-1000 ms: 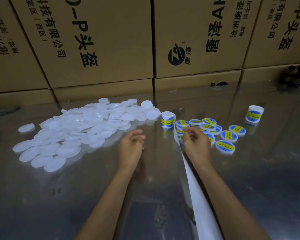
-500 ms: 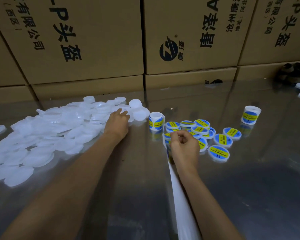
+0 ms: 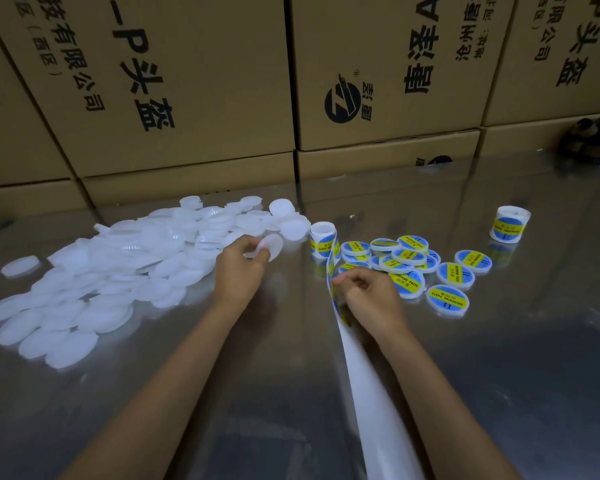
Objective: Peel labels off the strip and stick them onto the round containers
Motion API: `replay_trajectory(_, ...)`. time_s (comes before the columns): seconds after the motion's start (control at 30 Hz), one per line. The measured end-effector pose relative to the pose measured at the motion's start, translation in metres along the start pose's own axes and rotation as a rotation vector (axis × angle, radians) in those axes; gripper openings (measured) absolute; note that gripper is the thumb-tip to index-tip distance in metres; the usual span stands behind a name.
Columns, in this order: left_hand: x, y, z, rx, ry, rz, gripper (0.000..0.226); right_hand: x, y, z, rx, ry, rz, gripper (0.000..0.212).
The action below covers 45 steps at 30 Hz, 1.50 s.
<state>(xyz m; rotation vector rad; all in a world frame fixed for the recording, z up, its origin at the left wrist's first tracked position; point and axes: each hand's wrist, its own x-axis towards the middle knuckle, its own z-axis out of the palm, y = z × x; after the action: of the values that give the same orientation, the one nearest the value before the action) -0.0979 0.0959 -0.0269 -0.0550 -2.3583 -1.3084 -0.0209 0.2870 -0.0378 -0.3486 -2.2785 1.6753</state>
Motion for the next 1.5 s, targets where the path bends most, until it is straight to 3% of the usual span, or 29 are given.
replay_trajectory(0.17,-0.04,0.042,-0.015,-0.474,-0.117,-0.128,0.014,-0.018,-0.003,-0.004,-0.093,-0.276,-0.153,0.026)
replay_trajectory(0.3,-0.069,0.055,-0.015,-0.589,-0.287,-0.183,0.016,-0.026,-0.002,-0.006,-0.373,-0.317,-0.25,0.043)
replay_trajectory(0.4,-0.08,0.047,-0.014,-0.566,-0.371,-0.243,0.014,-0.029,-0.002,-0.008,-0.49,-0.343,-0.312,0.053)
replay_trajectory(0.8,-0.077,0.028,-0.014,-0.502,-0.404,-0.283,0.015,-0.03,-0.006,-0.002,-0.455,-0.321,-0.366,0.033)
replay_trajectory(1.13,-0.08,0.032,-0.015,-0.571,-0.411,-0.257,0.013,-0.032,-0.008,0.007,-0.388,-0.268,-0.284,0.019)
replay_trajectory(1.33,-0.08,0.035,-0.018,-0.747,-0.421,-0.328,0.016,-0.033,-0.009,0.007,-0.294,-0.248,-0.302,0.014)
replay_trajectory(1.5,-0.082,0.039,-0.017,-0.756,-0.382,-0.337,0.013,-0.036,-0.014,0.007,-0.22,-0.189,-0.409,0.021)
